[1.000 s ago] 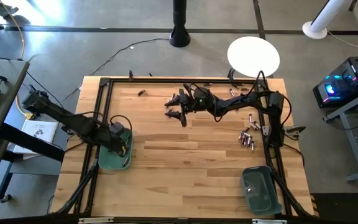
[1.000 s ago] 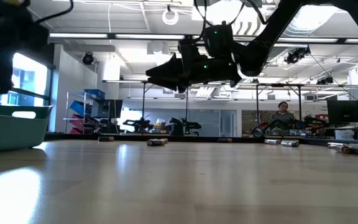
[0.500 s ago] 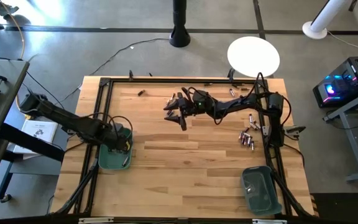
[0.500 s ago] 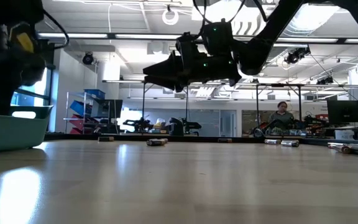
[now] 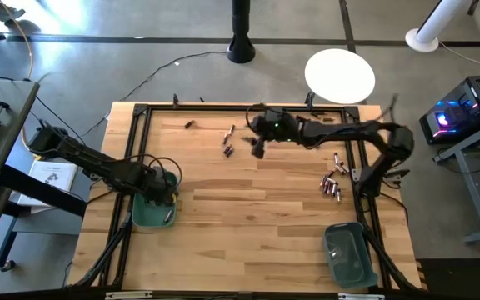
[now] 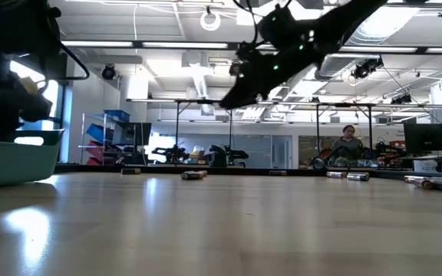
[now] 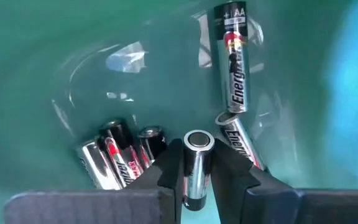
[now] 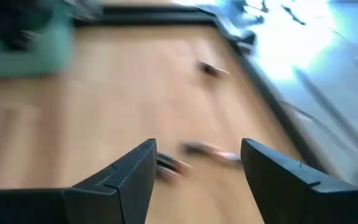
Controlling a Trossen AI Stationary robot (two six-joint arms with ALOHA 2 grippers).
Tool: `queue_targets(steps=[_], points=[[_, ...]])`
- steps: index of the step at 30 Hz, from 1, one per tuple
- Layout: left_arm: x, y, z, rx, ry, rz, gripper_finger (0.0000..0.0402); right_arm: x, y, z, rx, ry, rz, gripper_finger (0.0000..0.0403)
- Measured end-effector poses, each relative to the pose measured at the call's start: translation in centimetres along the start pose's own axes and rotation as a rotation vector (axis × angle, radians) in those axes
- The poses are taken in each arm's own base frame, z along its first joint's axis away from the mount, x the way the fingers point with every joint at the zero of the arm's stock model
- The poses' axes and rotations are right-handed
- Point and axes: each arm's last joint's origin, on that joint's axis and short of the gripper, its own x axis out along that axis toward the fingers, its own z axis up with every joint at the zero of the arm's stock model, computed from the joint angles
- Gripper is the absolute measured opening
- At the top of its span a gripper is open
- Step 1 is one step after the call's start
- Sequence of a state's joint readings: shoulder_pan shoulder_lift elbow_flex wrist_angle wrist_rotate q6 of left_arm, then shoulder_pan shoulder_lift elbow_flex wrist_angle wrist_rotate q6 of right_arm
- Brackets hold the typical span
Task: Sort batteries
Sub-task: Put the silver battery into the green bin
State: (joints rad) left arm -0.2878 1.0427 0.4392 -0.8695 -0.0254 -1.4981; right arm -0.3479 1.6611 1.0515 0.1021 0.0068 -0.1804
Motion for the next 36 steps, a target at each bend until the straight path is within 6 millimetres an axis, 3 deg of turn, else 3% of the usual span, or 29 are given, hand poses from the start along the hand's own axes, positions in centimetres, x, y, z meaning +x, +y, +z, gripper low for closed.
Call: queue_targets(steps=[5, 11, 21, 26, 36], points=[[0.3, -0.1, 0.0, 0.001, 0.013, 0.024, 0.0061, -3.2, -1.3, 0.5, 0.003, 0.097, -0.125, 0.0226], [0.3, -0.1, 0.0, 0.009, 0.015, 0.017, 0.0075, -4.6, -2.1, -0.6, -0.006, 0.264, -0.243, 0.0226], [-0.1, -0.2, 0.0, 0.027, 0.004, -0.012, 0.0174, -5.7, -4.7, -3.5, 0.210, 0.502, -0.316, 0.0228], [-0.9, 0.1, 0.1, 0.028, -0.025, -0.088, 0.0209, -6.4, -6.6, -4.9, 0.384, 0.562, -0.203, 0.0241], [-4.7, -0.1, 0.6, 0.074, -0.213, -0.284, 0.0216, -8.6, -8.2, -7.9, 0.603, 0.818, -0.476, 0.0243]])
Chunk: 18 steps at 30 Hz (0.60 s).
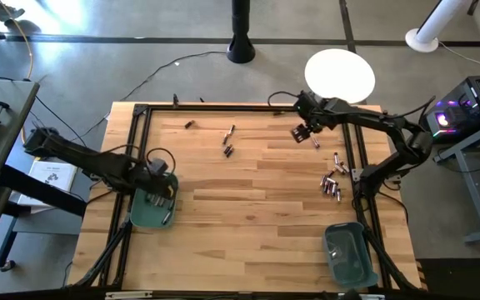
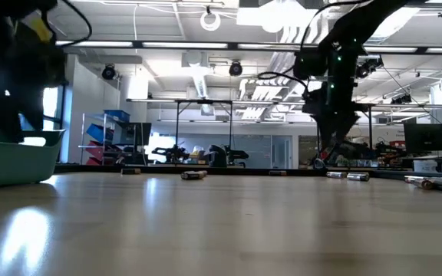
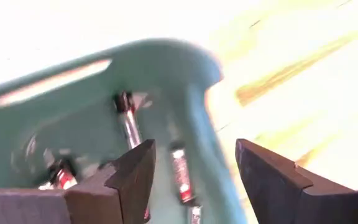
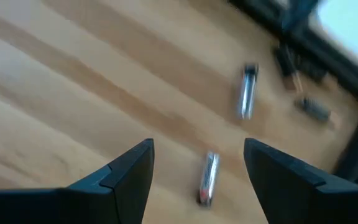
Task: Sort batteries
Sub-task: Put the silver battery into the green bin
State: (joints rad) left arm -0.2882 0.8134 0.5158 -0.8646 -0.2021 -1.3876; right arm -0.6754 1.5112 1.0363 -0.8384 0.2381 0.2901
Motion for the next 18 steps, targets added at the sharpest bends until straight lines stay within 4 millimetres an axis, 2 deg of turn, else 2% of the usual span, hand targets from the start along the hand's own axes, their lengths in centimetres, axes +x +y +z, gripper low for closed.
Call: queue_targets(steps=[3, 9, 18], points=[[-1.0, -0.4, 0.5, 0.035, -0.064, -0.039, 0.0216, 0.4, -0.2, -0.6, 0.027, 0.050, -0.016, 0.0243], [-2.8, -1.1, 1.4, 0.150, -0.228, -0.071, 0.0216, 2.3, -0.7, -2.5, 0.100, 0.145, -0.011, 0.0243], [-3.4, -1.3, 1.7, 0.247, -0.315, -0.052, 0.0216, 5.8, -0.4, -3.5, 0.126, 0.220, 0.000, 0.0227]])
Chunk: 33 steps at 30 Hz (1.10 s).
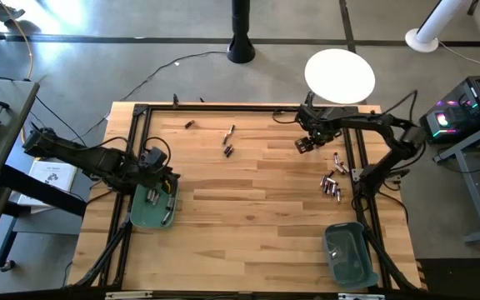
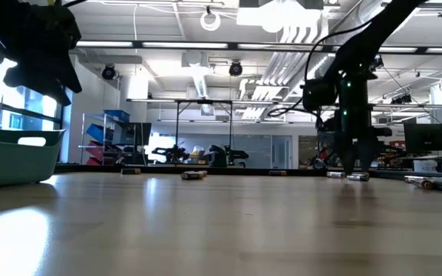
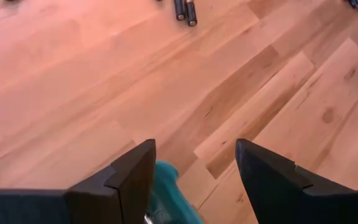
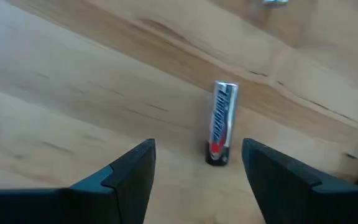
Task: Sort batteries
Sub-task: Put the silver battery into the green bin
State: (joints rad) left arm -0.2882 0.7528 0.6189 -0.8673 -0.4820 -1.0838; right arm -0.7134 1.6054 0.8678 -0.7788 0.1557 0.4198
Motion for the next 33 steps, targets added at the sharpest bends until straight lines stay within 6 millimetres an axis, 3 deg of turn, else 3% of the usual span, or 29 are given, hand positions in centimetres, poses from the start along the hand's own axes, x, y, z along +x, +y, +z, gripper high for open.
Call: queue_targets(steps=[9, 19, 26, 33], points=[[0.0, 0.0, 0.1, 0.015, -0.018, 0.010, 0.0216, 2.3, 0.9, 0.4, -0.050, 0.062, 0.004, 0.0168], [0.0, 0.1, 0.2, 0.043, -0.062, 0.030, 0.0216, 2.0, 2.5, -0.1, -0.191, 0.013, 0.003, 0.0021], [-0.1, -1.3, 0.9, 0.167, -0.243, 0.005, 0.0216, 1.0, 5.7, -1.2, -0.346, -0.134, -0.014, 0.0020], [0.6, -4.1, 1.8, 0.277, -0.439, -0.004, 0.0216, -1.9, 11.8, -0.8, -0.564, -0.514, 0.422, 0.0020]])
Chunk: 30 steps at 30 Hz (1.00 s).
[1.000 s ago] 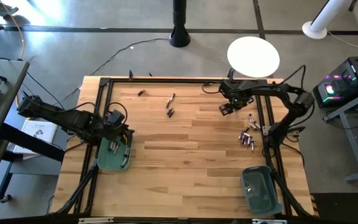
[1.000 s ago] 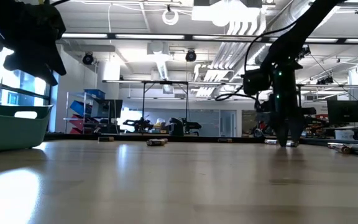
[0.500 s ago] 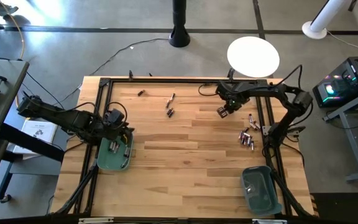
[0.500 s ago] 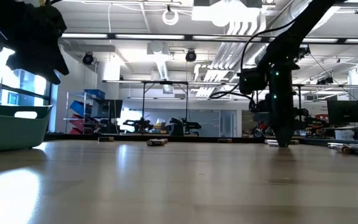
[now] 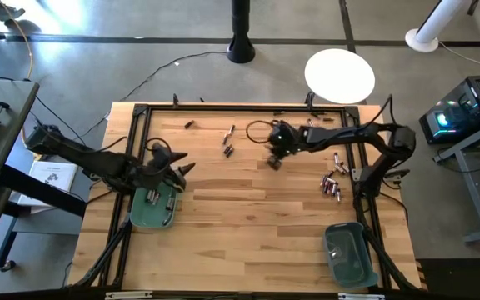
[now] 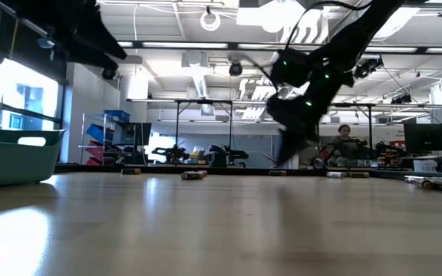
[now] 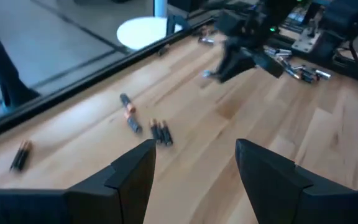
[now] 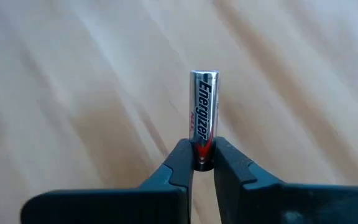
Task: Sort batteries
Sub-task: Put the silver battery into the green bin
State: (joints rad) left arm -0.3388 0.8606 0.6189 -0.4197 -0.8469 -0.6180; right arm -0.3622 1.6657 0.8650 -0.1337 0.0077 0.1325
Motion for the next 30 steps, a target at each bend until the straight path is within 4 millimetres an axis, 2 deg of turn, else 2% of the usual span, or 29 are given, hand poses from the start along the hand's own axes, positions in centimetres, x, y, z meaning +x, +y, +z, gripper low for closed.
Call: queue_targets(steps=[4, 7, 10, 14, 20, 28, 30], points=[[1.5, -1.2, 0.0, 0.035, -0.035, 0.024, 0.0216, -0.6, 3.2, 2.8, -0.134, -0.316, 0.221, 0.0020], [2.5, -2.1, 0.1, 0.058, -0.062, 0.027, 0.0216, -1.3, 4.8, 3.8, -0.211, -0.472, 0.270, 0.0020], [3.5, -2.8, 0.5, 0.080, -0.087, -0.009, 0.0216, -1.7, 5.8, 4.3, -0.250, -0.557, 0.292, 0.0020], [4.8, -3.1, 1.4, 0.103, -0.122, -0.078, 0.0216, -1.6, 6.5, 4.2, -0.274, -0.569, 0.313, 0.0019], [6.6, -2.4, 1.9, 0.139, -0.118, -0.086, 0.0216, -1.4, 7.1, 3.9, -0.300, -0.558, 0.315, 0.0019], [7.1, -1.8, 2.1, 0.162, -0.103, -0.107, 0.0216, -1.3, 7.0, 3.8, -0.305, -0.550, 0.312, 0.0019], [7.3, -1.5, 1.6, 0.158, -0.121, -0.113, 0.0216, -1.3, 7.1, 3.8, -0.306, -0.549, 0.313, 0.0019]])
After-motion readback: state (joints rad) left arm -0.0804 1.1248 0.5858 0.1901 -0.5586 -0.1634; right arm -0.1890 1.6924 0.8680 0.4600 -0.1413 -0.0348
